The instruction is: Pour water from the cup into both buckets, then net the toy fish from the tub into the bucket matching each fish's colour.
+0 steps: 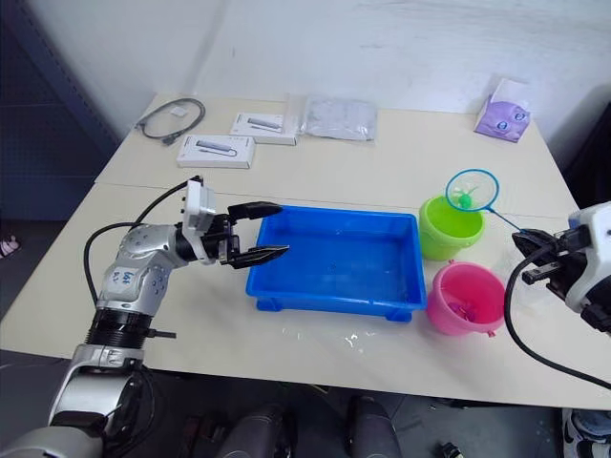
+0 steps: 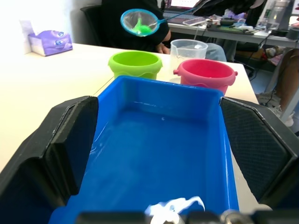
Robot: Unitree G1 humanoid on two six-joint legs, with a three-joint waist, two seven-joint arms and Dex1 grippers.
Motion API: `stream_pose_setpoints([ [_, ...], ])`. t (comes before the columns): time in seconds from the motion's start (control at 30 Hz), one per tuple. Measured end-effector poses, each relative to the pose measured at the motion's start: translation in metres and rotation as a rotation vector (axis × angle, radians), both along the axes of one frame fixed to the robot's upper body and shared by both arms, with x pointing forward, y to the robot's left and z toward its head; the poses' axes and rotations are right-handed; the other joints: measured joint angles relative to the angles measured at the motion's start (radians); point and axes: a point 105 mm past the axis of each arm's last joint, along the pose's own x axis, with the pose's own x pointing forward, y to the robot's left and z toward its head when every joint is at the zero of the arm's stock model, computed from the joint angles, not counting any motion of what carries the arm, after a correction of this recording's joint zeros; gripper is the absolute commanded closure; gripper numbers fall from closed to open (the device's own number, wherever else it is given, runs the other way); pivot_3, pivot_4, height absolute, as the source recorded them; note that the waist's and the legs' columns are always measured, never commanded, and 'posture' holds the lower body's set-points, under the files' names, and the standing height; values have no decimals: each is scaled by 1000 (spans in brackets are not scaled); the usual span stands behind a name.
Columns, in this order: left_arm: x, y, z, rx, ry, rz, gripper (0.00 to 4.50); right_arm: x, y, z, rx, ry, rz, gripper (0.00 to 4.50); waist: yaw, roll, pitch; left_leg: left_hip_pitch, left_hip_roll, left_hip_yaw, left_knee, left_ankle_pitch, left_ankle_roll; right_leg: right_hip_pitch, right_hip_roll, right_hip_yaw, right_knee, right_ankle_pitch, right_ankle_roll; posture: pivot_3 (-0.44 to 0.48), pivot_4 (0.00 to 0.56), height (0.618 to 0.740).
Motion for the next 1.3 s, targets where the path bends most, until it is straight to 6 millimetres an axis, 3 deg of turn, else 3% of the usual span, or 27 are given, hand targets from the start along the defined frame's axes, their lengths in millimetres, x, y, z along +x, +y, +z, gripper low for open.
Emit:
stream_pose_setpoints([
  [0.23, 0, -1, -2, 6, 1, -2, 56, 11, -6, -32, -360, -39, 24, 4500, 0, 0, 0, 0, 0, 1, 0, 0, 0, 0, 1, 0, 0, 0, 0, 0, 150, 739],
  [0.47, -2, -1, -5, 4, 9, -1, 56, 18, -21, -22, -868, -199, 0, 4500, -2, 0, 0, 1, 1, 2, 0, 1, -1, 0, 1, 1, 0, 0, 0, 0, 150, 739],
  [0.57, -2, -1, -6, 2, 9, -1, 56, 19, -19, -22, -1101, -229, 89, 4500, -3, 0, 0, 1, 1, 2, 0, 1, -2, 0, 1, 2, -1, 0, 0, 0, 150, 739],
  [0.73, -3, -3, -5, -3, 5, -6, 56, 22, -19, -36, -1220, -244, 150, 4500, -3, 0, 0, 1, 1, 2, 0, 1, -2, 0, 2, 2, -1, 0, 0, 0, 150, 739],
  [0.87, -3, -4, -4, -6, 0, -6, 56, 25, -28, -30, -1291, -263, 132, 4500, -3, 0, 0, 1, 2, 2, 0, 2, -3, 0, 2, 3, -1, 0, 0, 0, 150, 739],
  [0.93, -3, -4, -2, -5, -5, -6, 56, 25, -28, -27, -1228, -289, 109, 4500, -3, 0, 0, 1, 2, 2, 0, 2, -4, 0, 2, 3, -1, 0, 0, 0, 150, 739],
  [1.07, -7, -4, 3, 1, -27, -16, 56, 28, -21, -16, -770, -355, 15, 4500, -3, 0, 0, 1, 3, 0, 0, 2, -4, 1, 3, 2, -1, 0, 0, 0, 150, 739],
  [1.1, -10, 0, 6, 5, -34, -16, 56, 27, -10, -13, -541, -361, 47, 4500, -7, 1, 0, 1, 3, 0, 0, 2, -4, 1, 3, 2, -1, 0, 0, 0, 150, 739],
  [1.17, -16, 8, 8, 10, -41, -21, 56, 22, 16, -7, -291, -340, 177, 4500, -12, 2, 0, 1, 4, -1, 0, 2, -4, 1, 1, 2, 0, 0, 0, 0, 150, 739],
  [1.3, -39, 25, 5, 39, -25, -44, 56, 3, 64, -6, -60, -181, 455, 4500, -15, 3, 0, 1, 4, -3, 1, 1, -3, 2, -3, 2, -1, 0, -1, 0, 150, 739],
])
